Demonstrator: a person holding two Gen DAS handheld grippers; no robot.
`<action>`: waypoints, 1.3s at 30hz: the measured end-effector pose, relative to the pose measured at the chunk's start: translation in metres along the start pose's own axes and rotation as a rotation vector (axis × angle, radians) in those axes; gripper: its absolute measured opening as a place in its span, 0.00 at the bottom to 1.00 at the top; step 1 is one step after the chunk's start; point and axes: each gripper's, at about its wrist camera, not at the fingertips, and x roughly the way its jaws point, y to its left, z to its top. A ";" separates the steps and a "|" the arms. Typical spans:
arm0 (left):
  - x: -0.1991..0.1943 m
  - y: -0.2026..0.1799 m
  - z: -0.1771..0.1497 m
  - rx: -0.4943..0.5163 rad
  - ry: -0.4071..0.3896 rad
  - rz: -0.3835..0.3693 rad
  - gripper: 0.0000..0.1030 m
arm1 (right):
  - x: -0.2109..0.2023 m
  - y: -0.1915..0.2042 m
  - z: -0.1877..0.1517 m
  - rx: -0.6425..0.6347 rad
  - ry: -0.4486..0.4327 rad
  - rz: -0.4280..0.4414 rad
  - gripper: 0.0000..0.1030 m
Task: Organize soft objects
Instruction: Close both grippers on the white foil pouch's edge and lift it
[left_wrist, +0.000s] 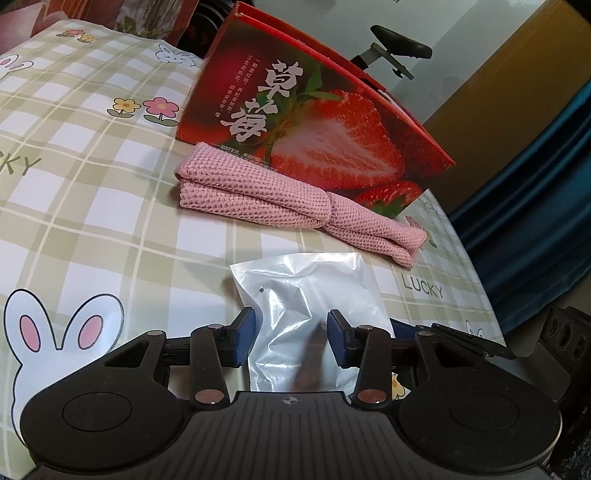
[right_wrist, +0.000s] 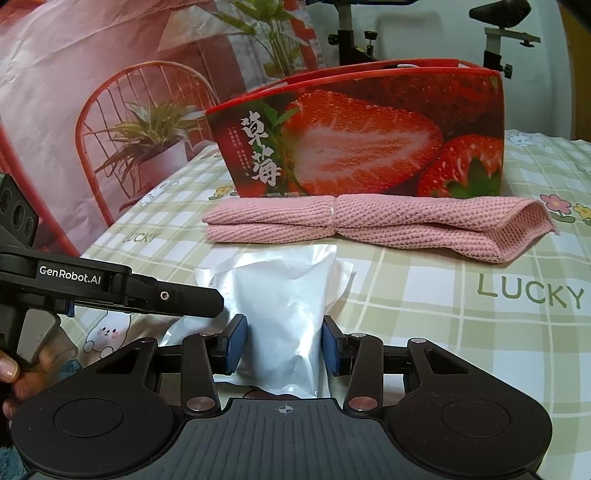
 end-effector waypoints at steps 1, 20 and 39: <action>0.000 0.000 -0.001 0.001 -0.001 0.001 0.43 | 0.000 0.000 0.000 0.000 -0.001 0.001 0.38; 0.000 -0.004 -0.001 0.035 0.012 -0.004 0.51 | -0.001 0.005 0.001 -0.039 -0.003 -0.017 0.38; -0.015 -0.023 0.022 0.082 -0.045 -0.058 0.51 | -0.022 0.004 0.022 -0.056 -0.082 -0.032 0.38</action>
